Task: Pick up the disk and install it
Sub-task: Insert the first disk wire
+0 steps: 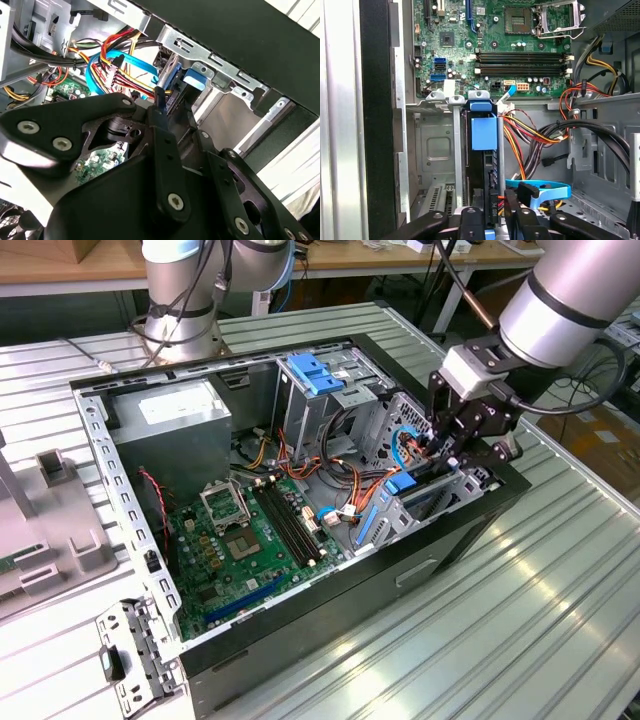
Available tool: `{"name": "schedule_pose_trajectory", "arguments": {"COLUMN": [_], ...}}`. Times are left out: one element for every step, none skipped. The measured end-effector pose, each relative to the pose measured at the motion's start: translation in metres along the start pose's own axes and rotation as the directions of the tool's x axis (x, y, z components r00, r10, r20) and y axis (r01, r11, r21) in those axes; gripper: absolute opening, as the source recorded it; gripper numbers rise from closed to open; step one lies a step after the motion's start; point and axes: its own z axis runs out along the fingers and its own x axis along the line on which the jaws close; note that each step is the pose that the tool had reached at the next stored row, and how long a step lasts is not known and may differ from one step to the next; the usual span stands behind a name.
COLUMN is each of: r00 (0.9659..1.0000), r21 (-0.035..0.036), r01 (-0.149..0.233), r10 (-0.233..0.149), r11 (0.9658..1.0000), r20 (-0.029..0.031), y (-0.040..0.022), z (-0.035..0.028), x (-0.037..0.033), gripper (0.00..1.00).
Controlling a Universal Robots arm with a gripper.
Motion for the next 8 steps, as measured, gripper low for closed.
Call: {"name": "schedule_pose_trajectory", "arguments": {"r00": [1.0000, 1.0000, 0.9999, 0.9999, 0.9998, 0.9996, 0.9995, 0.9994], "r21": [-0.0001, -0.0002, -0.0004, -0.0007, -0.0008, -0.0011, -0.0014, -0.0020], "r01": [0.000, 0.000, 0.000, 0.000, 0.000, 0.000, 0.000, 0.000], "r10": [0.000, 0.000, 0.000, 0.000, 0.000, 0.000, 0.000, 0.000], "r11": [1.0000, 1.0000, 1.0000, 1.0000, 1.0000, 1.0000, 1.0000, 1.0000], "r20": [0.0027, 0.0061, 0.0123, 0.0172, 0.0207, 0.0280, 0.0322, 0.0354], "y": [0.0000, 0.0000, 0.0000, 0.0000, 0.0000, 0.0000, 0.0000, 0.0000], "z": [-0.0020, -0.0051, -0.0096, -0.0120, -0.0125, -0.0127, -0.0125, -0.0119], "x": [-0.0002, -0.0006, -0.0011, -0.0013, -0.0014, -0.0015, -0.0018, -0.0020], "gripper": [0.31, 0.31, 0.31, 0.31, 0.31, 0.31, 0.29, 0.22]}}
